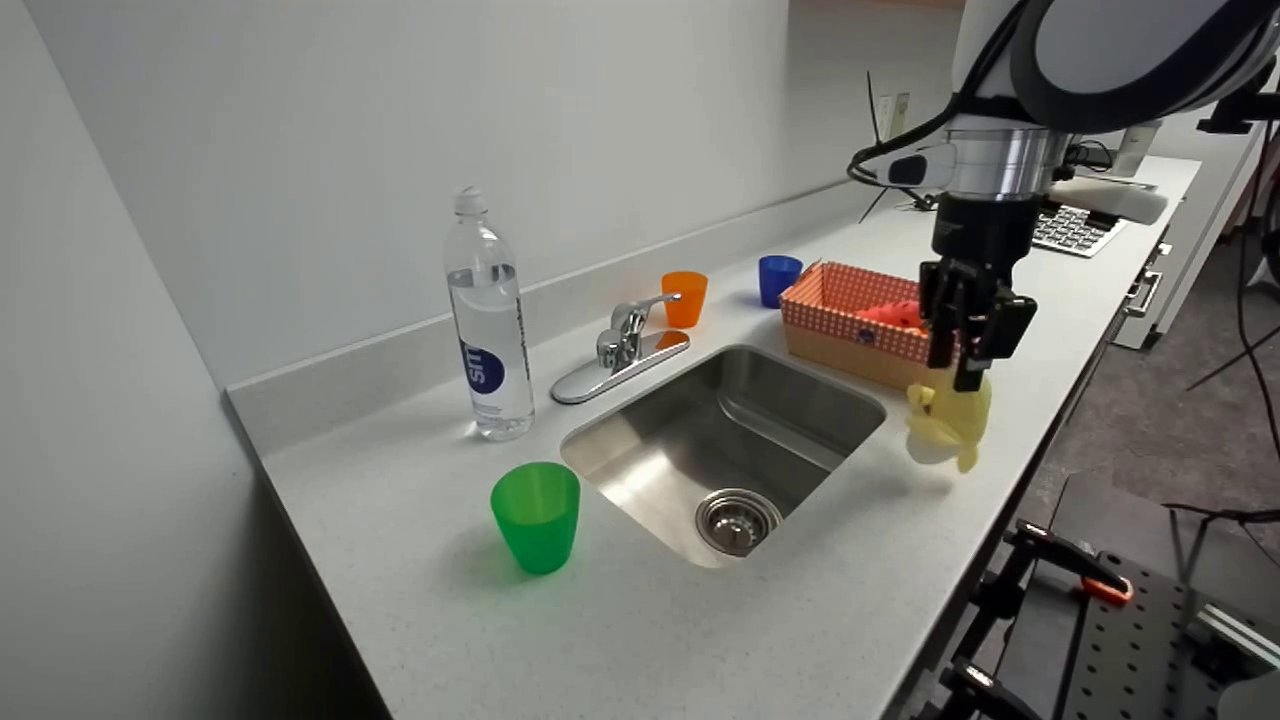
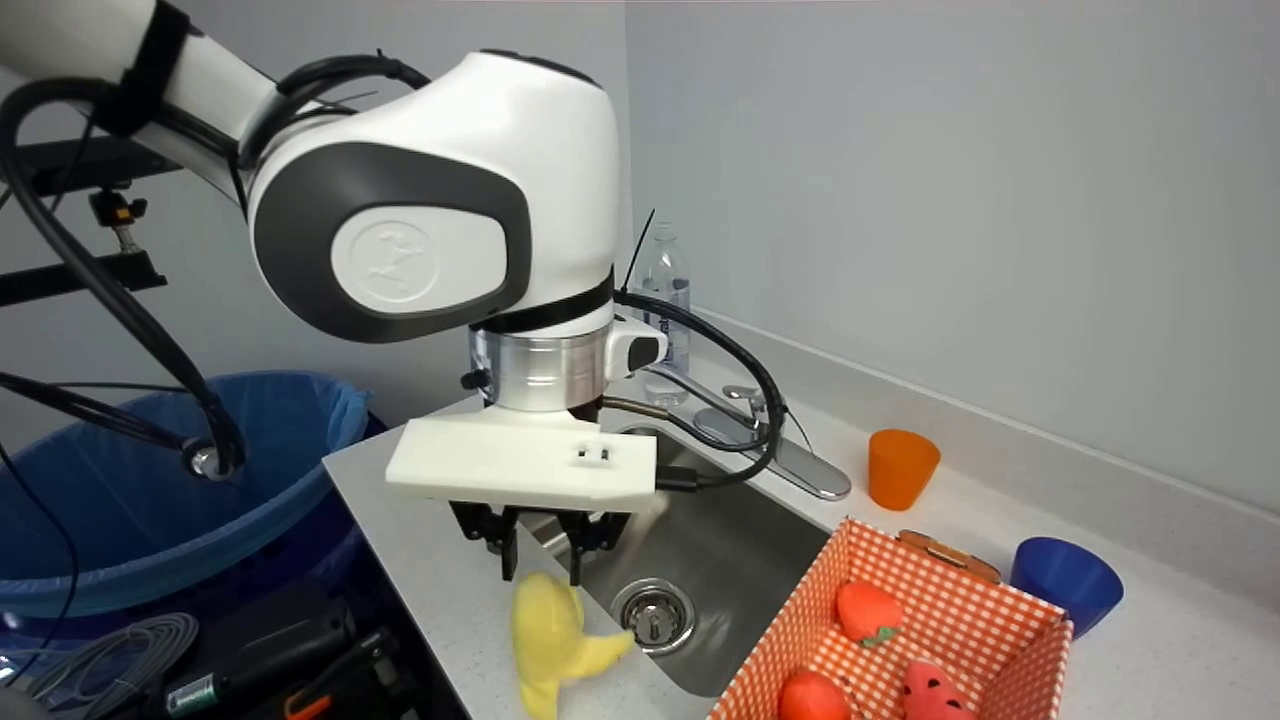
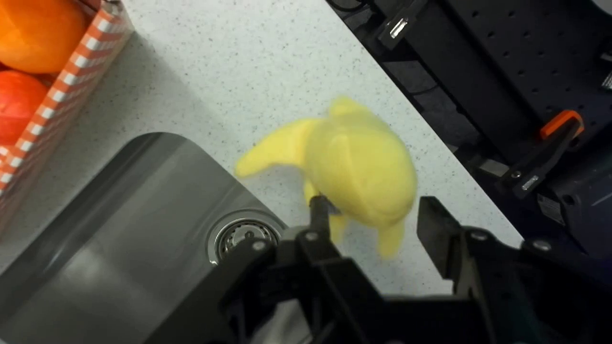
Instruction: Pick up the banana plush toy and place it on the left
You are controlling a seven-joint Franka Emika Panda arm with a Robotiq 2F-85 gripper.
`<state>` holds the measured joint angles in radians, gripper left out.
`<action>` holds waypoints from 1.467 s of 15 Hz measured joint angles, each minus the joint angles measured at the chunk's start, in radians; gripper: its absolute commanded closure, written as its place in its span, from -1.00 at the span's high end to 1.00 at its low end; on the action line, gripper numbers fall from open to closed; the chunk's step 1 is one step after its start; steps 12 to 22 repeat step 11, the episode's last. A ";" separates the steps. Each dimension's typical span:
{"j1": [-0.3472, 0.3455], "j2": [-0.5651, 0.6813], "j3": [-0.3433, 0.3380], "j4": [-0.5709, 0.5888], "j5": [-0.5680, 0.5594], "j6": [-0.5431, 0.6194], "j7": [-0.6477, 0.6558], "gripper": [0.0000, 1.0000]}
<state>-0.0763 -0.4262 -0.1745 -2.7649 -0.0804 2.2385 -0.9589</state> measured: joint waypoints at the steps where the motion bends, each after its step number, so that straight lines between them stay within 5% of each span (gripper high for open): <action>1: 0.000 0.001 0.000 0.000 -0.002 0.000 0.000 0.82; 3: 0.000 0.005 0.000 0.000 -0.005 0.000 0.000 1.00; 22: -0.002 0.019 0.000 0.000 -0.032 0.000 0.013 1.00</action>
